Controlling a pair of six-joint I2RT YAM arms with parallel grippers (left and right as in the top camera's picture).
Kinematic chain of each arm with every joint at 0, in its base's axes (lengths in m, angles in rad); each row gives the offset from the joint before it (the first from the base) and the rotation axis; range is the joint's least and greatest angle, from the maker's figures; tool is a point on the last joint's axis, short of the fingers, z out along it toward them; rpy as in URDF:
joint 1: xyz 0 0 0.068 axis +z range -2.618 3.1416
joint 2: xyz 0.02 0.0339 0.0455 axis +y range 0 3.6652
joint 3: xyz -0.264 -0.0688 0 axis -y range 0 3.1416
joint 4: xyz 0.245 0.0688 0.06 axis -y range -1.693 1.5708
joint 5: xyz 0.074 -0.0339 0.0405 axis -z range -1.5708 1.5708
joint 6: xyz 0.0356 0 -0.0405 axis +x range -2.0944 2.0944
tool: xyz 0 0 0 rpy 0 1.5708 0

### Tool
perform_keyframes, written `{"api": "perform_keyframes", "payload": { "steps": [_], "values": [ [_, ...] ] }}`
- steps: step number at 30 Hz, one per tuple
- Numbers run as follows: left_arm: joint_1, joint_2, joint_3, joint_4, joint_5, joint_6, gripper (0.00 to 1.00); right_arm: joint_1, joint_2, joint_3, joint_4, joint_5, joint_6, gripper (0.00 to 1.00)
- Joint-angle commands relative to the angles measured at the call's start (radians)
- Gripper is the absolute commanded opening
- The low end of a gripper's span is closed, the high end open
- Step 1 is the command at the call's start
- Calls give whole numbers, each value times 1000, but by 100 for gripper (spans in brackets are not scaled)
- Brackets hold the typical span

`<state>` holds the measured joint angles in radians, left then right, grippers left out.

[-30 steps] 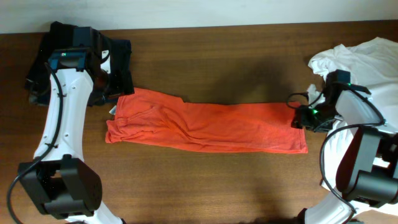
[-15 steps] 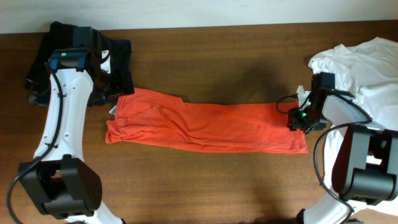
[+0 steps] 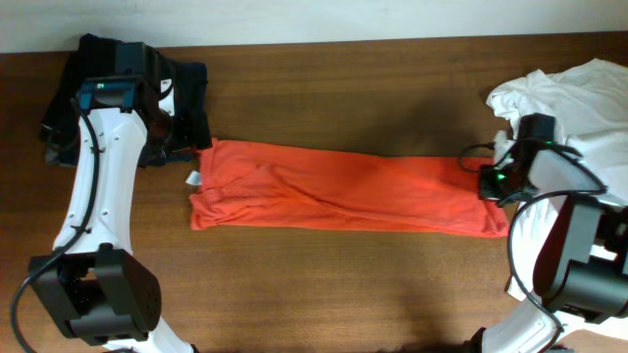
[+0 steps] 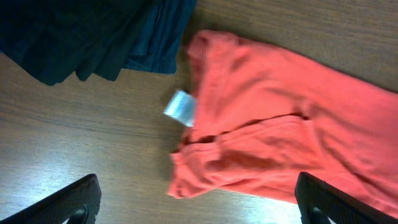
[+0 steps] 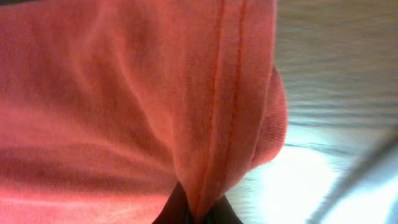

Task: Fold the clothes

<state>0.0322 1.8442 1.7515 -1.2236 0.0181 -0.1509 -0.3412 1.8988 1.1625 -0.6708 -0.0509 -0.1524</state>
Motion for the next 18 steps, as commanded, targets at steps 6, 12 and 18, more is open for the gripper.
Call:
{"api": "perform_keyframes", "payload": {
  "steps": [6, 12, 18],
  "values": [
    [3, 5, -3, -1, 0, 2, 99, -124, 24, 279, -185, 60, -27, 4],
    [3, 5, -3, -1, 0, 2, 99, -39, 24, 531, -496, -158, -27, 4],
    [3, 5, -3, -1, 0, 2, 99, 230, 25, 559, -568, -211, 65, 5]
  ]
}}
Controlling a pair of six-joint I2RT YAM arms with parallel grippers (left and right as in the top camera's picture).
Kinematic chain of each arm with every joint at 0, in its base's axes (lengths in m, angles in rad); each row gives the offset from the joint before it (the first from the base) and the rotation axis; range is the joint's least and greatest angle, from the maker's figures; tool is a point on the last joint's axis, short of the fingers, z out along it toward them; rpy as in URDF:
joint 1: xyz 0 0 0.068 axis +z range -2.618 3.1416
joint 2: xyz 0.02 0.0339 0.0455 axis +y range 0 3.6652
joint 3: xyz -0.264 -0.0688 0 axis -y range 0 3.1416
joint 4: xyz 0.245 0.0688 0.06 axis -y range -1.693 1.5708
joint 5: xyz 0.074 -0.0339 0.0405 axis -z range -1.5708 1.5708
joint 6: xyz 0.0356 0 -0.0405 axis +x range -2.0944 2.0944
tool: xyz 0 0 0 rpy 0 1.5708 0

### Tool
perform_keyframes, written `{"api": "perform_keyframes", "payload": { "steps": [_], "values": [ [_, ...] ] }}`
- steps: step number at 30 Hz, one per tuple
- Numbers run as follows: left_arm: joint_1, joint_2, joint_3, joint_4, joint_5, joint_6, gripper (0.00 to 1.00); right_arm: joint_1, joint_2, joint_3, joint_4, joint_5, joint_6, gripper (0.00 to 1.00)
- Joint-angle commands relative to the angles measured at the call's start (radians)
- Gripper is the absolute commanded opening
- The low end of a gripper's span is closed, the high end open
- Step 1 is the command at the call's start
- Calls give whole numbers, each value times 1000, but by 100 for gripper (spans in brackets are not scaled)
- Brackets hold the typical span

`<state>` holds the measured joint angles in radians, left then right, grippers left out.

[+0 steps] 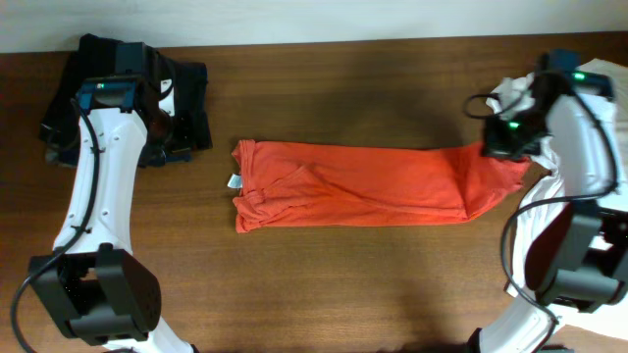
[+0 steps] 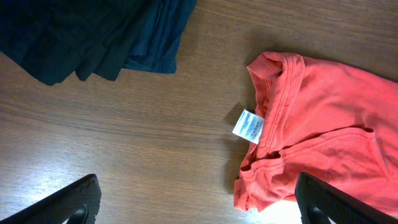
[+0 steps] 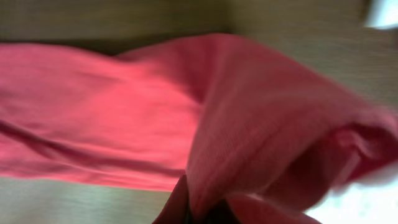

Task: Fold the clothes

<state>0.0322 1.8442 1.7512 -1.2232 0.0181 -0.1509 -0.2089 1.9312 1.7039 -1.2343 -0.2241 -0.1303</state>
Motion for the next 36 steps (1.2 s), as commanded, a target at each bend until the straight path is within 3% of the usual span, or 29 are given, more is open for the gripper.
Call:
{"api": "perform_keyframes", "payload": {
  "steps": [1, 4, 6, 10, 15, 19, 29, 30, 31, 32, 36],
  "values": [
    [3, 5, -2, -1, 0, 2, 99, 155, -8, 13, -5, -36, 49, 4],
    [3, 5, -2, -1, 0, 2, 99, 308, -8, -29, 31, -30, 150, 4],
    [3, 5, -2, -1, 0, 2, 99, 418, -8, -167, 159, 33, 198, 4],
    [3, 5, -2, -1, 0, 2, 99, 499, -8, -367, 392, 22, 199, 4],
    [3, 5, -2, -1, 0, 2, 99, 510, -8, -321, 407, -5, 199, 4],
    [3, 5, -2, -1, 0, 2, 99, 510, -8, -175, 363, -16, 237, 4],
    [3, 5, -2, -1, 0, 2, 100, 590, 28, -227, 388, -19, 237, 5],
    [3, 5, -2, -1, 0, 2, 99, 601, 28, -227, 406, -19, 241, 15],
    [3, 5, -2, -1, 0, 2, 99, 603, 28, -227, 420, -23, 241, 72],
    [3, 5, -2, -1, 0, 2, 99, 601, 27, -224, 427, -51, 240, 97],
    [3, 5, -2, -1, 0, 2, 99, 525, 3, -86, 315, -224, 232, 98]
  ]
}}
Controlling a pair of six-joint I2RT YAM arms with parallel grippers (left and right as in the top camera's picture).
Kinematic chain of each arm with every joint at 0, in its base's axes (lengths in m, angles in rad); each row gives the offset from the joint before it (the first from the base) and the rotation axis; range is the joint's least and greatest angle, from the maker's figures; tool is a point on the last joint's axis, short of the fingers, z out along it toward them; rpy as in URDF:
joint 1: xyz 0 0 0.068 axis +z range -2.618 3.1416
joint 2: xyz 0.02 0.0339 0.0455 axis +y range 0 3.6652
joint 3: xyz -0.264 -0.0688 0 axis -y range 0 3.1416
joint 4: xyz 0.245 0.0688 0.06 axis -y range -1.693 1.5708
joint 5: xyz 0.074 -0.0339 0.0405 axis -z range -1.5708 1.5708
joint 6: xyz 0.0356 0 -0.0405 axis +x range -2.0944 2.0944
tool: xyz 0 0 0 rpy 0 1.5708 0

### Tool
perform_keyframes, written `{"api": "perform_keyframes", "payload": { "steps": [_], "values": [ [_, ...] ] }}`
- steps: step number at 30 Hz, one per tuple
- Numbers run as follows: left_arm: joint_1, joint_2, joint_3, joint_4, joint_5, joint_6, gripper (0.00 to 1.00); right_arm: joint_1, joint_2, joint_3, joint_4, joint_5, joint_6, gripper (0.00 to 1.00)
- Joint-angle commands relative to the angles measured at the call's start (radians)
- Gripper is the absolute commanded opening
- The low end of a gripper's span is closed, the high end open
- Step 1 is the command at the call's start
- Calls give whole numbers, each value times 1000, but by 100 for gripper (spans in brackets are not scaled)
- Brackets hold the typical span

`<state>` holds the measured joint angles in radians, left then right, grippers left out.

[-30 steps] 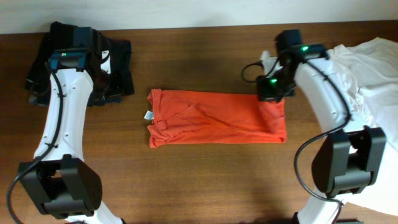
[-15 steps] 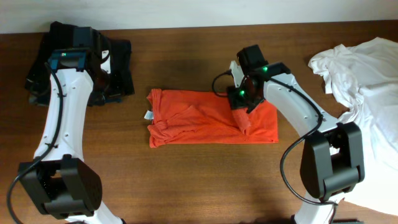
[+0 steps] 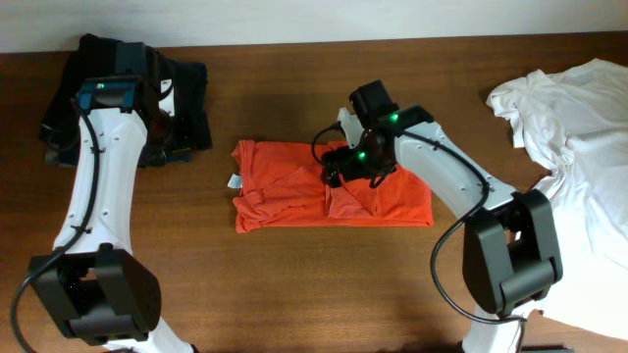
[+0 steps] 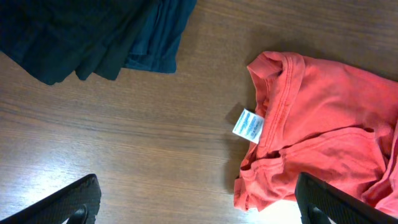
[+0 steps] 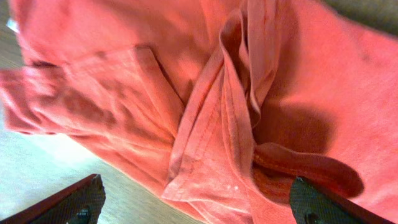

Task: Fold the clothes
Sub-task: 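Fold the strip's right end leftward over the middle with the right gripper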

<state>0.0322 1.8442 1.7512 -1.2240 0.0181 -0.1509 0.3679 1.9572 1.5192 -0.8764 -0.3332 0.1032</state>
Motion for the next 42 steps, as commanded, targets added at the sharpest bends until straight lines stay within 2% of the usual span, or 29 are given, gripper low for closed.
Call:
{"api": "perform_keyframes", "payload": {
  "steps": [1, 2, 3, 4, 5, 8, 12, 14, 17, 18, 21, 22, 23, 25, 28, 29, 37, 39, 42],
  "values": [
    [3, 5, -2, 0, 0, 2, 99, -87, -39, 159, -112, -121, -2, 98],
    [3, 5, -2, 0, 0, 2, 99, -105, -42, 184, -156, -100, -2, 99],
    [3, 5, -2, 0, 0, 2, 99, -125, -43, 203, -201, -56, -1, 93],
    [3, 5, -2, 0, 0, 2, 99, -160, -43, 212, -254, 25, -1, 60],
    [3, 5, -2, 0, 0, 2, 99, -195, -41, 203, -286, 63, 8, 6],
    [3, 5, -2, 0, 0, 2, 99, -238, -37, 114, -270, 62, 37, 4],
    [3, 5, -2, 0, 0, 2, 99, -198, -37, -187, 51, 18, 37, 4],
    [3, 5, -2, 0, 0, 2, 100, -167, -37, -264, 151, -74, 37, 4],
    [3, 5, -2, 0, 0, 2, 99, -112, -41, -266, 139, -389, 2, 4],
    [3, 5, -2, 0, 0, 2, 99, -87, -41, -266, 99, -382, 2, 4],
    [3, 5, -2, 0, 0, 2, 99, -31, -41, -266, -18, -162, 2, 4],
    [3, 5, -2, 0, 0, 2, 99, -35, -44, -234, -61, -157, -59, 4],
    [3, 5, -2, 0, 0, 2, 100, -62, -46, -135, -146, -198, -123, 5],
    [3, 5, -2, 0, 0, 2, 99, -94, -46, 17, -216, -212, -129, 4],
    [3, 5, -2, 0, 0, 2, 99, -113, -44, 70, -149, -208, -101, 4],
    [3, 5, -2, 0, 0, 2, 99, -105, -31, 38, -98, -208, -65, 4],
    [3, 5, -2, 0, 0, 2, 99, 71, 43, -340, 222, -204, -60, 5],
    [3, 5, -2, 0, 0, 2, 99, 44, 38, -300, 203, -210, -58, 5],
    [3, 5, -2, 0, 0, 2, 99, -53, 7, -77, 30, -288, -88, 5]
  ]
}}
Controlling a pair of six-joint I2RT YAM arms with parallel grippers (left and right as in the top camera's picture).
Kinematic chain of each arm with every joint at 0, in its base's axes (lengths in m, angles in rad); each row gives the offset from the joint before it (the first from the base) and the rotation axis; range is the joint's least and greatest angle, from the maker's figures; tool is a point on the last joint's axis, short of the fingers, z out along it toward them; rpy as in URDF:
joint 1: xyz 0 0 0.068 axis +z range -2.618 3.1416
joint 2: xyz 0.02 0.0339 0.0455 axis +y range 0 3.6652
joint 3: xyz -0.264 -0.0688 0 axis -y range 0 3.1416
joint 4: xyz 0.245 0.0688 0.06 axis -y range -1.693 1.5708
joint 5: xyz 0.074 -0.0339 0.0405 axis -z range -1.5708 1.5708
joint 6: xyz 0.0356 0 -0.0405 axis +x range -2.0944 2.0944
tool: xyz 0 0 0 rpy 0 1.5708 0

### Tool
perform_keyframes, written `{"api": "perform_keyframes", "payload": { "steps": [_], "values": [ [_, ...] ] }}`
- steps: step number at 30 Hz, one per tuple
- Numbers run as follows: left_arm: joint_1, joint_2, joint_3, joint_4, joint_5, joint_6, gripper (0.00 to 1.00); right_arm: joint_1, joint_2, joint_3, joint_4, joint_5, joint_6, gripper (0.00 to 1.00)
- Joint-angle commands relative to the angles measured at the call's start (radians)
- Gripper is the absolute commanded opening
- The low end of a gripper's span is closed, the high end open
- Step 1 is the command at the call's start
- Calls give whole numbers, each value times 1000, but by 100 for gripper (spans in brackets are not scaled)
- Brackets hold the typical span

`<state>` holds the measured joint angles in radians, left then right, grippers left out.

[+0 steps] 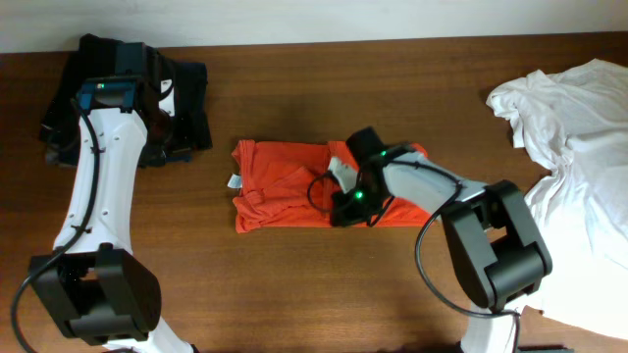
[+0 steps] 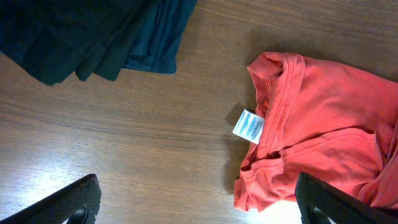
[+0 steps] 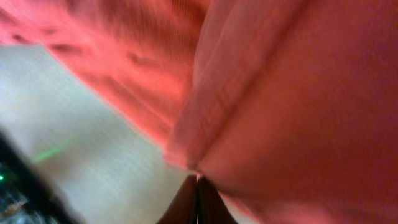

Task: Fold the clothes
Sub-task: 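Fold the strip's right end leftward over the middle with the right gripper, then release and lift the right gripper away to the right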

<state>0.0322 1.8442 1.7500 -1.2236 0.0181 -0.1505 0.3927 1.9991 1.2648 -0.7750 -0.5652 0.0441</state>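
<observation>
An orange shirt [image 1: 289,181] lies folded into a short block at the table's middle, its collar and white label [image 2: 248,126] to the left. My right gripper [image 1: 345,208] sits low at the shirt's front edge, shut on the fabric edge [image 3: 261,93], which fills the right wrist view. My left gripper [image 2: 198,202] hangs open above bare wood, between the shirt's collar [image 2: 280,81] and the dark clothes, holding nothing.
A pile of dark clothes [image 1: 118,69] lies at the back left corner, under the left arm. A heap of white clothes [image 1: 574,108] covers the right end of the table. Bare wood runs along the table's front [image 1: 294,284].
My right gripper was open over the middle of the folded shirt; now it is down at the shirt's front edge and shut on the fabric. The left arm has not moved.
The shirt lay as a long strip with my right gripper shut on its right end. Then that end was held up at the far right and the shirt had slid right. Later it lay doubled over, gripper open. Now the gripper pinches the front edge.
</observation>
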Motion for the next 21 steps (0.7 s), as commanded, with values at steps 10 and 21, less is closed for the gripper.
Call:
{"api": "perform_keyframes", "payload": {
  "steps": [10, 21],
  "values": [
    [3, 5, -1, -1, 0, 2, 99, -129, 163, 354, 71, -17, 17, 5],
    [3, 5, -1, -1, 0, 2, 99, -204, 220, 698, -131, -171, 16, 25]
  ]
}}
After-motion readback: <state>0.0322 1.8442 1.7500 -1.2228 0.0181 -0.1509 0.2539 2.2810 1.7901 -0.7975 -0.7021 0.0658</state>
